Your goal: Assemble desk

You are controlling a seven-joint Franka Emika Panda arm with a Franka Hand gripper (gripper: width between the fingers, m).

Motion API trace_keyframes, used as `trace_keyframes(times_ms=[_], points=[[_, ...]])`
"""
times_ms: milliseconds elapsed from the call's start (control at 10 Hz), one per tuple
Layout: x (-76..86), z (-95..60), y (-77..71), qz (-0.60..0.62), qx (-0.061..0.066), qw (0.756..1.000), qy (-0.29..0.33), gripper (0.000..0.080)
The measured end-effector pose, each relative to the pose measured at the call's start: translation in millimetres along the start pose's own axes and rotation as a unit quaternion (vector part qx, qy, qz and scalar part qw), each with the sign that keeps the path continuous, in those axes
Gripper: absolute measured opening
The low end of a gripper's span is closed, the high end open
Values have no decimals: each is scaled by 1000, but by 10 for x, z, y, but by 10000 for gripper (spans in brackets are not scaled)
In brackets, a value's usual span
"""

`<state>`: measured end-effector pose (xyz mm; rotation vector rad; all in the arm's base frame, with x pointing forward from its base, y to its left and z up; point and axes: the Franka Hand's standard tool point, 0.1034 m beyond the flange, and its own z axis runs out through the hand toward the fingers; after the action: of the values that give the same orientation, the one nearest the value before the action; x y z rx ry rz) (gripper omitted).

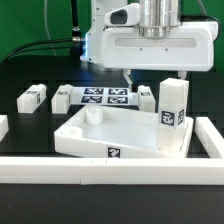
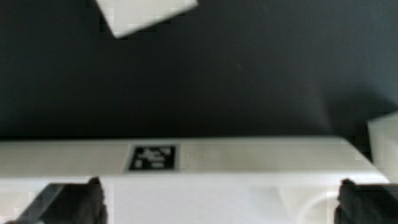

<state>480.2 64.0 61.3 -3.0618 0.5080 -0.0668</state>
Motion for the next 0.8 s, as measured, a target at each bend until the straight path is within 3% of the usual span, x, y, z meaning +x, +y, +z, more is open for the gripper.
trace_keyframes(times_ms=[400,600,700,800], points=[[49,-14,117,-53,-8,992,-115,649],[-5,-9,153,-47,-15,981,-189,649],[-4,31,173,-43,-15,979,-196,649],[-107,29,186,-32,-16,971,-235,649]])
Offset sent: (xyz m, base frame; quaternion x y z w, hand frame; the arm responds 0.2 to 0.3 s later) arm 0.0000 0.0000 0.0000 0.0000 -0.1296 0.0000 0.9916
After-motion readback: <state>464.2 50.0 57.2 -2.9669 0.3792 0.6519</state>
